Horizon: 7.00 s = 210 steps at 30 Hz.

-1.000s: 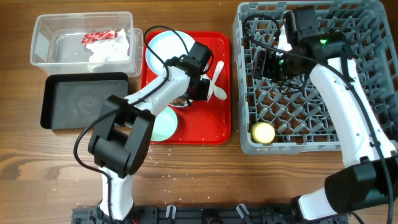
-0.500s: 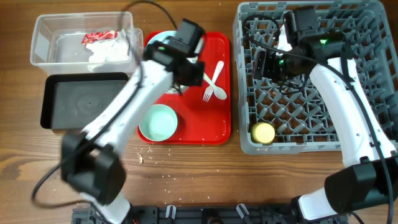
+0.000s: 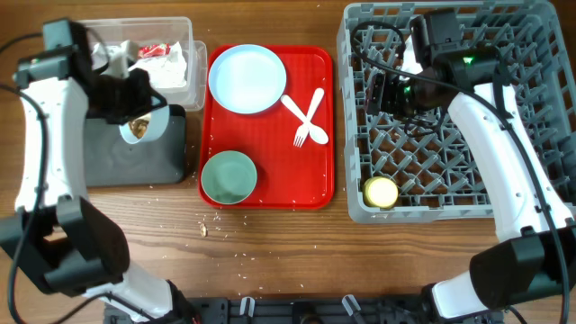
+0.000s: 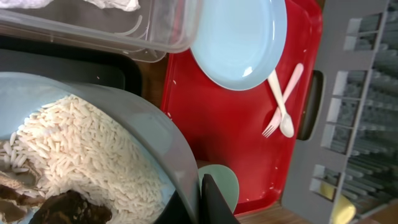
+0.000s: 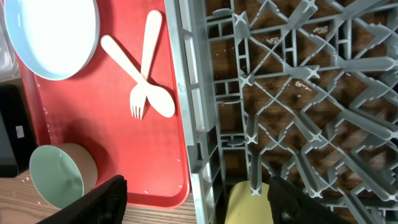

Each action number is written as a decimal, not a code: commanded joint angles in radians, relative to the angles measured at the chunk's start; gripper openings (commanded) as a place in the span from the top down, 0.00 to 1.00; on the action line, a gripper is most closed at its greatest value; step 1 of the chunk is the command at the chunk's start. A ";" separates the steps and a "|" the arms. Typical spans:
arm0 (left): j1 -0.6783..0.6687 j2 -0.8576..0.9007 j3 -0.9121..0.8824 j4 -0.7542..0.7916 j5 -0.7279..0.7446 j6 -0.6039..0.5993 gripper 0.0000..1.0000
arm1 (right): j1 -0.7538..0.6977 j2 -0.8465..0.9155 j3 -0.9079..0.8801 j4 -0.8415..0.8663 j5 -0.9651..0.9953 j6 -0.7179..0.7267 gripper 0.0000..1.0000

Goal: Sort waste into correct bins and load items into the dishwasher rack
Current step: 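Grasp the blue bowl of rice and carry it to the black tray, then tip the blue bowl to pour rice onto the black tray, then return the empty blue bowl onto the red tray with the left gripper, then grasp the blue bowl with the right gripper and lift it, then place the blue bowl into the dish rack with the right gripper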

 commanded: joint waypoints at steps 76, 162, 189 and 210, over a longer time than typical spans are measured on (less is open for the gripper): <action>0.439 0.270 -0.144 -0.486 1.000 0.410 0.96 | 0.003 -0.019 0.016 -0.034 0.010 -0.090 0.26; -0.289 0.026 0.066 0.067 -0.490 -0.394 0.00 | 0.359 0.475 0.015 0.367 -0.030 0.118 0.96; -0.205 0.012 0.096 0.097 -0.591 -0.391 0.00 | 0.146 0.042 0.018 0.464 1.138 -0.088 0.96; -0.205 0.012 0.096 0.097 -0.591 -0.391 0.00 | 0.152 0.447 0.017 1.056 1.203 -0.900 0.96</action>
